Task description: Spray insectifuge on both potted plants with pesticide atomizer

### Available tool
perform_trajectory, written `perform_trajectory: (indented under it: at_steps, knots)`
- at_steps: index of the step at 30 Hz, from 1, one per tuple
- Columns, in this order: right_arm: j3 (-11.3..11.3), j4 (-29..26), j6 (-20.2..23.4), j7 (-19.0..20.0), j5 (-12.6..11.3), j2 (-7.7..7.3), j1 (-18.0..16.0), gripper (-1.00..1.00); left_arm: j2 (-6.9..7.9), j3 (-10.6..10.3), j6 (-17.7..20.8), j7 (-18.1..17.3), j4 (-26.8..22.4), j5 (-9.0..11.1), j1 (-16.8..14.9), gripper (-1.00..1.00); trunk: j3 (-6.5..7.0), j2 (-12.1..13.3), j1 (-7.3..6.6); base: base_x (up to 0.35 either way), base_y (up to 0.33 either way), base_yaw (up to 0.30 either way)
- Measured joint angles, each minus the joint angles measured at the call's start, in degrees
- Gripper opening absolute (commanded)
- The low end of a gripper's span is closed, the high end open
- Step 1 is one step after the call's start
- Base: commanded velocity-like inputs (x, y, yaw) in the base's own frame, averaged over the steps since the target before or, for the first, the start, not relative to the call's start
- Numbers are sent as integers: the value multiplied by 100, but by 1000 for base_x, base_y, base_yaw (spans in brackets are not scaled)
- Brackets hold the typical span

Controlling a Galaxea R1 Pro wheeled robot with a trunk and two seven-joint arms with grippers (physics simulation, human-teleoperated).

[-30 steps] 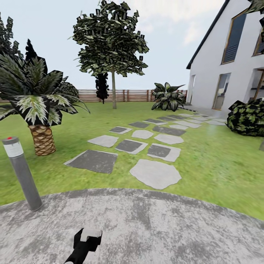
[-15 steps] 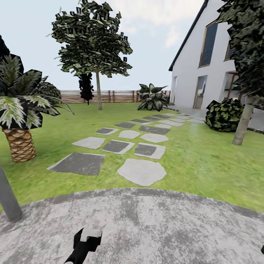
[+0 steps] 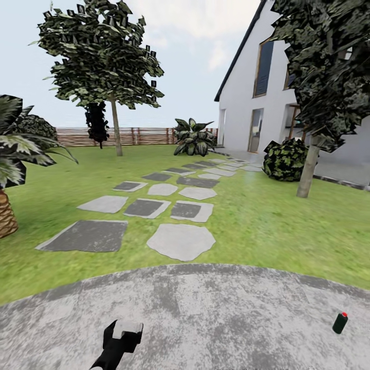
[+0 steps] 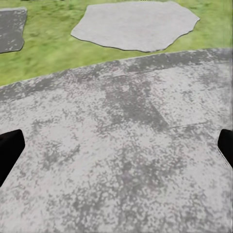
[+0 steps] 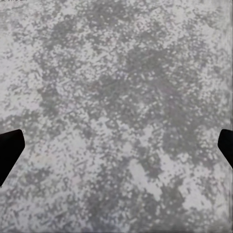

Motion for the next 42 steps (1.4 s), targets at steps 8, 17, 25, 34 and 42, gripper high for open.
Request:
perform_trajectory:
  at_steps: [8, 17, 25, 34, 42]
  knots:
    - [0, 0, -1, -2, 3, 2, 0, 100, 0, 0, 0, 0, 0, 0, 0, 100, 14, 0, 0, 0, 0, -182]
    - [0, 0, -9, -9, 14, 7, 0, 100, 0, 0, 0, 0, -1, 0, 0, 100, 16, 0, 0, 0, 0, -10]
    - [0, 0, -9, -9, 10, 7, 0, 100, 0, 0, 0, 0, 0, 0, 0, 100, 22, 0, 0, 0, 0, -128]
    - [0, 0, -8, -9, 8, 7, 0, 100, 0, 0, 0, 0, 0, 0, 0, 100, 42, 0, 0, 0, 0, -269]
    - [-2, -2, -6, -9, 8, 8, 0, 100, 0, -1, -2, 0, 2, -3, 0, 100, 60, 0, -1, 46, -149, -273]
